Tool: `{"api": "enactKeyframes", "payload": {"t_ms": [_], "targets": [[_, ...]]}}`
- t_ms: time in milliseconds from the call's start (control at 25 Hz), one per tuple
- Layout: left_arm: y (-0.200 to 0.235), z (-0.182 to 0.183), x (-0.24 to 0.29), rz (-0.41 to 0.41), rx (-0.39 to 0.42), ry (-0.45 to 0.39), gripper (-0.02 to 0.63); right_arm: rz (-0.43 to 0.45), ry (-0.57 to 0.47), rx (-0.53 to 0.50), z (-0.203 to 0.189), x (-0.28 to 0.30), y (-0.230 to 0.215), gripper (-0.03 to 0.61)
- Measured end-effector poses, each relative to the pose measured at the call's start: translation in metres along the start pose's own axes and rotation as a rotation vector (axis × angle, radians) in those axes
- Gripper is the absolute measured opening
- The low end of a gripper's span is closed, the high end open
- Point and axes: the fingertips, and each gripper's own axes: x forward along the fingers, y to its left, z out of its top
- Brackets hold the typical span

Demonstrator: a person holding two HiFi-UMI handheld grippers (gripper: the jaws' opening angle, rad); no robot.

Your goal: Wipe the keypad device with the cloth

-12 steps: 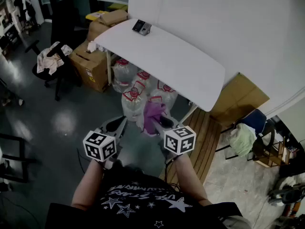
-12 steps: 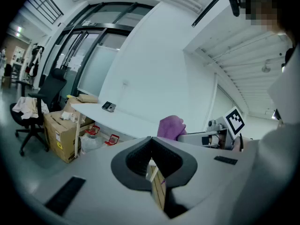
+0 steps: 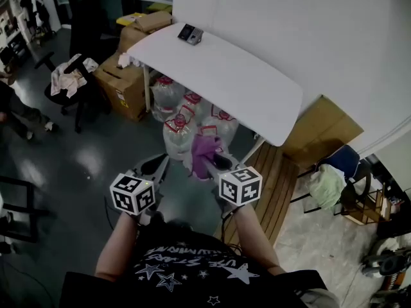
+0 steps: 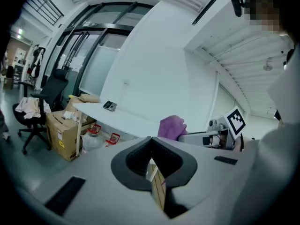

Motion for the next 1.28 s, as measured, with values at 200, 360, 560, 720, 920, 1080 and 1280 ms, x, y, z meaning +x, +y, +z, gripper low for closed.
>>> {"api": "enactKeyframes", "payload": {"t_ms": [200,360,560,720,920,1080,1280], "targets": [[-0.007,-0.003,0.004,-0.004,0.007,0.009,0.006,-0.002,0.001,0.003,-0.005,-0.006,-0.003,0.098],[-0.012,-0.007,0.005,-0.006,0.012,0.018,0.006,-0.009,0.006,0.005,-0.009,-0.010,-0.006,0.098],[-0.019,-0.010,0.006,-0.003,0.010,0.030,0.006,-0.016,0.003,0.009,-0.010,-0.019,-0.011,0.098],[-0.020,-0.017,0.009,-0.009,0.003,0.044,0.006,-0.019,0.003,0.014,-0.015,-0.020,-0.014,0.098],[-0.004,-0.012,0.022,-0.014,0.003,0.041,0.006,-0.036,-0.009,0.025,-0.010,-0.008,-0.023,0.098],[0.017,-0.006,0.038,-0.024,-0.001,0.043,0.006,-0.062,-0.006,0.029,-0.003,0.010,-0.037,0.098],[0.058,0.008,0.064,-0.027,-0.016,0.044,0.006,-0.084,0.008,0.037,0.012,0.049,-0.057,0.098]]}}
